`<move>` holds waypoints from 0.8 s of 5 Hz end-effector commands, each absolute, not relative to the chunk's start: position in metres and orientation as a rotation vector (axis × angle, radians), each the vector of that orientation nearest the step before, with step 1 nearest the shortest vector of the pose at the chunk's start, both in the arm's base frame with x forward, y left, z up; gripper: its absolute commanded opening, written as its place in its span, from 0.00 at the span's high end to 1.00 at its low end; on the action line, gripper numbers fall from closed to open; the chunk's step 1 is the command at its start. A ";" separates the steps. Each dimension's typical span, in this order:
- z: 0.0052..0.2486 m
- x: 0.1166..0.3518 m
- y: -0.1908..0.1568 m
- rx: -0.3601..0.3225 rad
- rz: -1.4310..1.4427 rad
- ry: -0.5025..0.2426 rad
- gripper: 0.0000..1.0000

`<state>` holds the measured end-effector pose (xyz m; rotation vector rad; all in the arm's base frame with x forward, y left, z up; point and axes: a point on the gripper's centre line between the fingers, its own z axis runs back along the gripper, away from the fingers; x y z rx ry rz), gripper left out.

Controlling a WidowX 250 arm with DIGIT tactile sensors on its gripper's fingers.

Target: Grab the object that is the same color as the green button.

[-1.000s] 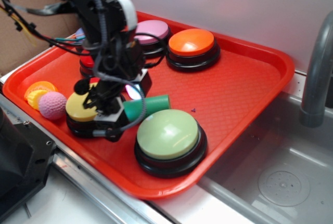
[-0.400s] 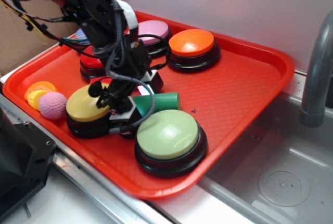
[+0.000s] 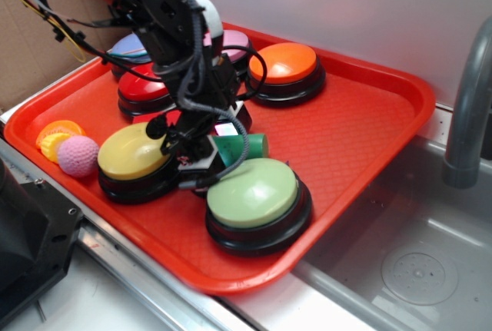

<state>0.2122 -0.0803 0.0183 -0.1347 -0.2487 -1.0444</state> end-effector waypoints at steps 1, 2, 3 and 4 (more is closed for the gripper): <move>0.033 0.211 -0.075 -0.125 -0.960 -0.264 1.00; 0.060 0.216 -0.070 -0.068 -0.829 -0.188 1.00; 0.096 0.224 -0.066 -0.039 -0.680 -0.139 1.00; 0.121 0.233 -0.059 0.013 -0.525 -0.104 1.00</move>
